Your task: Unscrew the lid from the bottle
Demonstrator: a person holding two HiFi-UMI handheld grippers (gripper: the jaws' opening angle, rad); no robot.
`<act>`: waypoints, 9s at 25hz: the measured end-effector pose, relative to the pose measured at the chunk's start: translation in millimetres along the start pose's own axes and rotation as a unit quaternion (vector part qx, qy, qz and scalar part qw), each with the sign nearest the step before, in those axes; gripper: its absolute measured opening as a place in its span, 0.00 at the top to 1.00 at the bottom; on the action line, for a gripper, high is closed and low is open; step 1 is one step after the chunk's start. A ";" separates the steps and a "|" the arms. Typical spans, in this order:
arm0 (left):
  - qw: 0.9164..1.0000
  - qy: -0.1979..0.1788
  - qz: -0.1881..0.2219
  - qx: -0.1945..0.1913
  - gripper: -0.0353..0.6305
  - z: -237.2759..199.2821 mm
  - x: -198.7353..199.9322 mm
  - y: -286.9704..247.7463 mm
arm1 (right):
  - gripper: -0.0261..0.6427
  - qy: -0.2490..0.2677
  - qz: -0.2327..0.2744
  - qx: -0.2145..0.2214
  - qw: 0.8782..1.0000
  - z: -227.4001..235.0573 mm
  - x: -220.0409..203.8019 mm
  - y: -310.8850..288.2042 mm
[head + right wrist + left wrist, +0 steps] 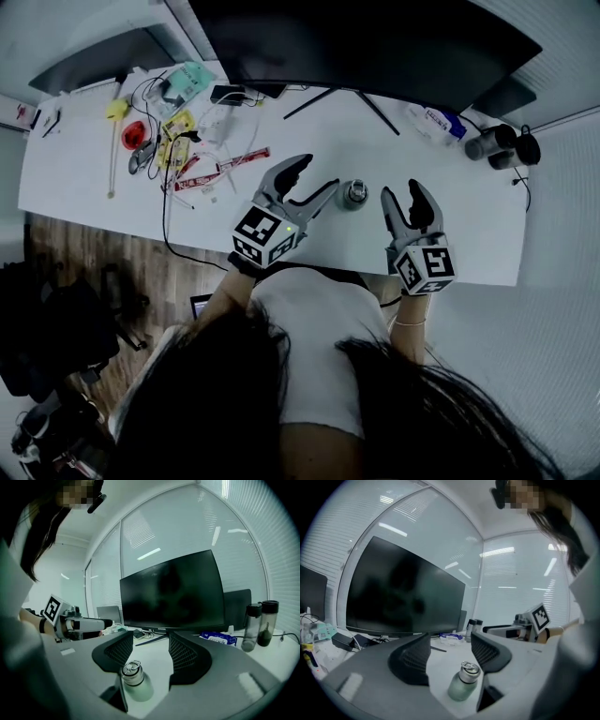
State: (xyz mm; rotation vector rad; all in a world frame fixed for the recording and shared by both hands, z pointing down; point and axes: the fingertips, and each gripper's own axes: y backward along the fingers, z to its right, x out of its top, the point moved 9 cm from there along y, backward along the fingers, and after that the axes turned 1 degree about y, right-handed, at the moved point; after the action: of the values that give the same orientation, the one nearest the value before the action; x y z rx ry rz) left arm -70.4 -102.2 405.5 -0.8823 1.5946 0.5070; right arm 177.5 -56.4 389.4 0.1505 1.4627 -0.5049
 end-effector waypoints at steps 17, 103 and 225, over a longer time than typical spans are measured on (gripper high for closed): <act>0.993 -0.015 -0.066 -0.099 0.49 6.9 -46.5 -22.6 | 0.64 -0.018 -0.023 0.012 0.999 -9.8 -29.7 -6.9; 0.914 -0.106 -0.232 -0.315 0.41 3.4 -127.9 -77.8 | 0.56 0.022 -0.108 0.252 0.961 -17.8 -89.6 -49.6; 0.898 -0.076 -0.229 -0.369 0.38 -23.6 -103.8 -49.3 | 0.56 0.044 -0.080 0.355 0.930 -24.4 -39.1 -47.7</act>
State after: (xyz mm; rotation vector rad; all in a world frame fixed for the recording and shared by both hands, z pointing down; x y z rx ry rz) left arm -44.3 -122.9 517.9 -1.6915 0.9794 0.8326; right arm 134.6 -79.9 434.2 0.6365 1.3257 -1.1627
